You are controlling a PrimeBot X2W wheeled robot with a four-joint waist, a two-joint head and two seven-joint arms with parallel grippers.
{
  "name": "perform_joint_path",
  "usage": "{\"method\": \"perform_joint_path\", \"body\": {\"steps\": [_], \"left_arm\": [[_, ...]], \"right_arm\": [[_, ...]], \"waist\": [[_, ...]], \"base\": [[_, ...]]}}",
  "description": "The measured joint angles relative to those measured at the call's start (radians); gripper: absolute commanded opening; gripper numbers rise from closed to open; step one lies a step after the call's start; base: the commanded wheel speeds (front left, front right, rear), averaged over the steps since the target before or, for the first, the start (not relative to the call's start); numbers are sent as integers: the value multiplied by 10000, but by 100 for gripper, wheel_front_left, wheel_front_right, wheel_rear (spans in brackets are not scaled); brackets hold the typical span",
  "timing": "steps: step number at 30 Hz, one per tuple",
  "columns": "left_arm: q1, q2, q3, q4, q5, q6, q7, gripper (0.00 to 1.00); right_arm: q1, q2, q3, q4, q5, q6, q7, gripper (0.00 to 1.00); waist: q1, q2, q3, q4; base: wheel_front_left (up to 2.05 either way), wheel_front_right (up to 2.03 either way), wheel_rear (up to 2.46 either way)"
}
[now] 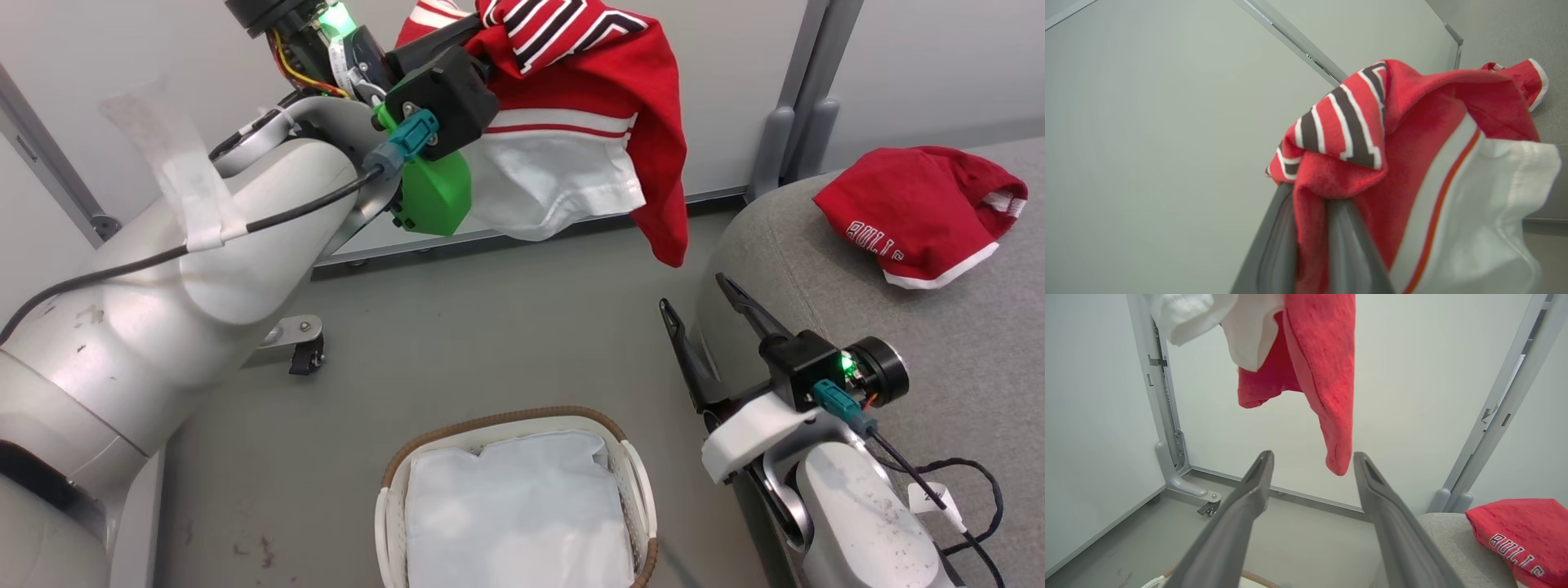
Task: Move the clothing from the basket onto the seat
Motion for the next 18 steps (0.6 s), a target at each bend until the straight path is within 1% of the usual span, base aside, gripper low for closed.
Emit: {"method": "perform_joint_path", "body": {"steps": [8,13,18], "left_arm": [[-21,-82,-161,-518,-136,-4,107,0],[-21,-130,-226,-832,-203,-4,196,0],[-21,-128,-249,-1070,-284,0,244,0]], "right_arm": [[-838,-2,-495,523,-614,0,0,100],[-1194,-6,-516,940,-765,0,0,100],[-1303,-4,-228,1060,-608,0,0,100]], "waist": [[0,0,-51,311],[0,0,-65,544],[0,0,-86,746]], "base": [[0,0,0],[0,0,0],[0,0,0]]}}
